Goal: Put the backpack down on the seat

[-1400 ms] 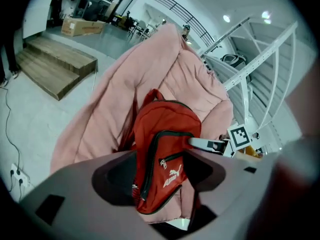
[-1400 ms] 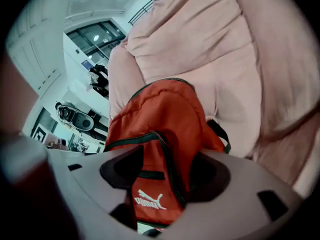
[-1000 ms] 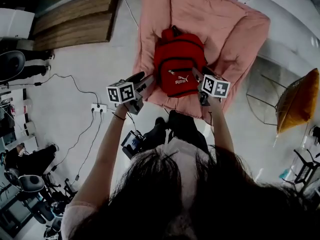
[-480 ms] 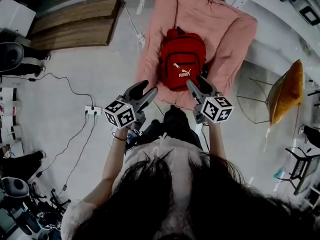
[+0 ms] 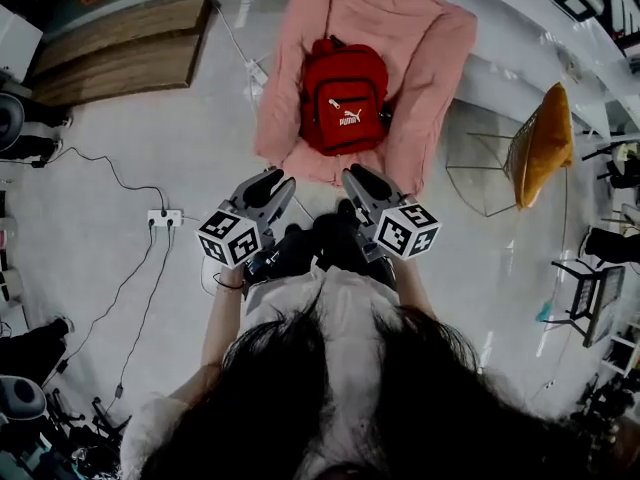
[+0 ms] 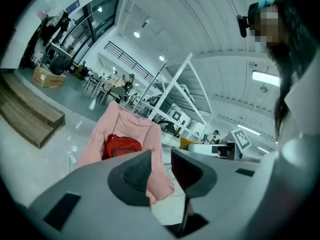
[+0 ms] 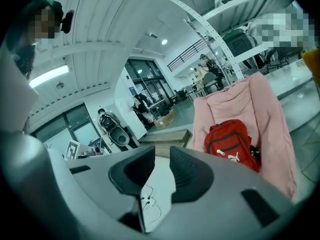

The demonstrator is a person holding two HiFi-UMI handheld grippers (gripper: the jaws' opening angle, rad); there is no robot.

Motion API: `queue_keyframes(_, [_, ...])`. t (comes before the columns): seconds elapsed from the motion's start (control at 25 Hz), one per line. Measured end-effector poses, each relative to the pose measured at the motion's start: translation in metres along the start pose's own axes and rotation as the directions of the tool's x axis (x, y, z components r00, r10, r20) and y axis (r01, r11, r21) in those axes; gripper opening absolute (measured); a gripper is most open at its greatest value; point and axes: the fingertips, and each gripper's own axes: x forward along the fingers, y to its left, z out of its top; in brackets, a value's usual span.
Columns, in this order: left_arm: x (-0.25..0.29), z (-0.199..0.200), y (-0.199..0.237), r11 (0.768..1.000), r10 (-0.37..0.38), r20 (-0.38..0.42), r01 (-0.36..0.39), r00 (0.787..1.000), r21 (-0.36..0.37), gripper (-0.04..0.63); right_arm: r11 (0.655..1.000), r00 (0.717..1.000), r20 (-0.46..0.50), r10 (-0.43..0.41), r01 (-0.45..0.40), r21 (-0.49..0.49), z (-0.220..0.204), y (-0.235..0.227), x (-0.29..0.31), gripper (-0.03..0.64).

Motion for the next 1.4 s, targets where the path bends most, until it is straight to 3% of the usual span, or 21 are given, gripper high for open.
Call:
queue_keyframes(0.28, [-0.014, -0.017, -0.018, 0.998, 0.039, 0.012, -0.039, 0.999, 0.051, 0.129, 0.998, 0.999, -0.035, 0.032, -0.034, -0.057, 0.000, 0.020, -0.015, 0.097])
queue_keyframes(0.68, [0.000, -0.018, -0.071, 0.993, 0.108, 0.107, -0.112, 0.988, 0.029, 0.129, 0.982, 0.986, -0.060, 0.154, -0.160, -0.103, 0.008, 0.019, -0.068, 0.097])
queue_keyframes(1.4, [0.023, -0.098, -0.203, 0.980, 0.187, 0.087, -0.192, 0.978, 0.055, 0.129, 0.947, 0.958, -0.080, 0.275, -0.285, -0.151, -0.031, -0.007, -0.193, 0.093])
